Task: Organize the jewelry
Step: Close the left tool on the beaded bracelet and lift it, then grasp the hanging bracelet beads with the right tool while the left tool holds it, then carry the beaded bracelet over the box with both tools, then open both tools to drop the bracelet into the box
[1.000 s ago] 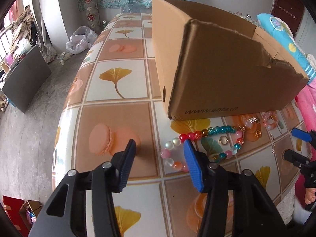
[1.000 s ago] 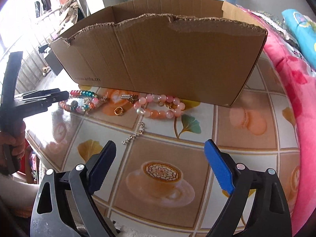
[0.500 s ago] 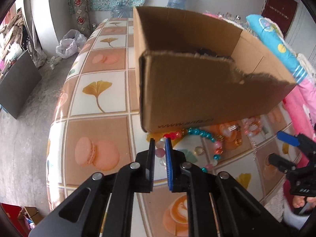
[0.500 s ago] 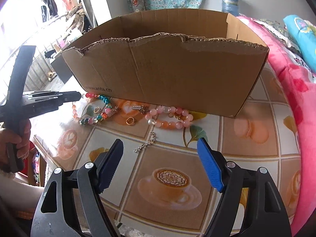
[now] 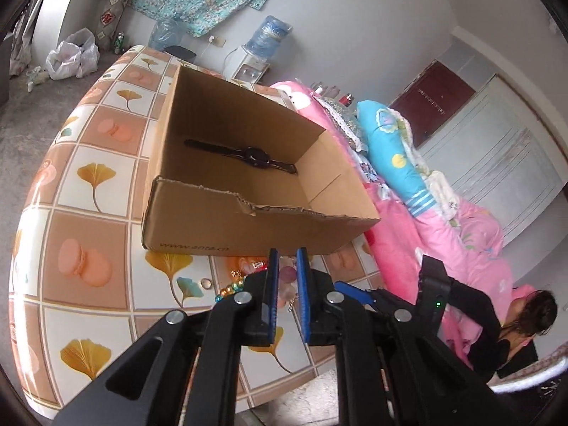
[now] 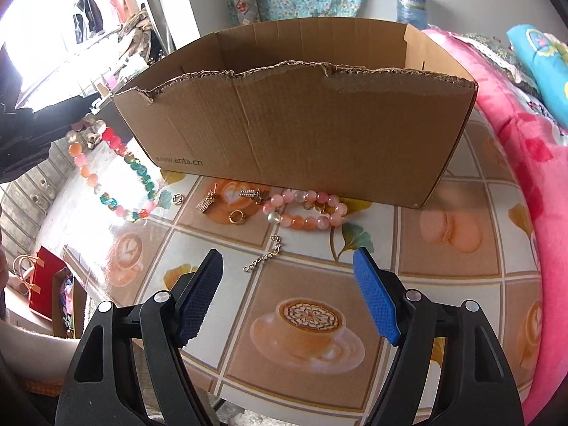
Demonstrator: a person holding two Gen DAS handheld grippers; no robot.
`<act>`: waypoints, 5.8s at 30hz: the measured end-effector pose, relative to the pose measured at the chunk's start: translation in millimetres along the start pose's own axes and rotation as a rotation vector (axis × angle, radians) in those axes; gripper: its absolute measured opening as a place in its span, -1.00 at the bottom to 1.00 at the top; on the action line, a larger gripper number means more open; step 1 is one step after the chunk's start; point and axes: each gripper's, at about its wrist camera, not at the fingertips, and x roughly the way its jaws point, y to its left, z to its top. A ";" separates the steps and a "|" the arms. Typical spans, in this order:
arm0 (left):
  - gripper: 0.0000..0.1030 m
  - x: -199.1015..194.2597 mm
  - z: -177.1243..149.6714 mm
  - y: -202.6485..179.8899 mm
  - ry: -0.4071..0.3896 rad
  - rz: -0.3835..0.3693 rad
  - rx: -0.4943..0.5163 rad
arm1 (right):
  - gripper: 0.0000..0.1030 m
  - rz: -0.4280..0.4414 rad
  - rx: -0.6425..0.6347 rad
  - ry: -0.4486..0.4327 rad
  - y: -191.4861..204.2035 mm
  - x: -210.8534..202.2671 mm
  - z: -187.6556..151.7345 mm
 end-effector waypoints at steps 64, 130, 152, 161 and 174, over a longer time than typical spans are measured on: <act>-0.56 53.7 -68.7 38.3 0.160 0.354 0.115 | -0.85 0.164 -0.129 0.176 71.1 44.3 21.0; -0.83 -61.0 21.4 -93.7 -0.251 0.296 0.503 | -0.86 0.171 -0.222 -0.293 48.4 -121.9 101.5; -0.83 72.0 125.0 -28.6 0.026 0.340 0.447 | -0.86 0.273 -0.098 0.119 -11.8 37.4 206.3; -0.82 118.2 118.2 5.1 0.231 0.407 0.422 | -0.85 0.313 -0.029 0.410 -16.3 110.0 195.4; -0.75 126.5 119.9 12.4 0.251 0.496 0.448 | -0.60 0.328 0.046 0.463 -22.9 120.0 190.7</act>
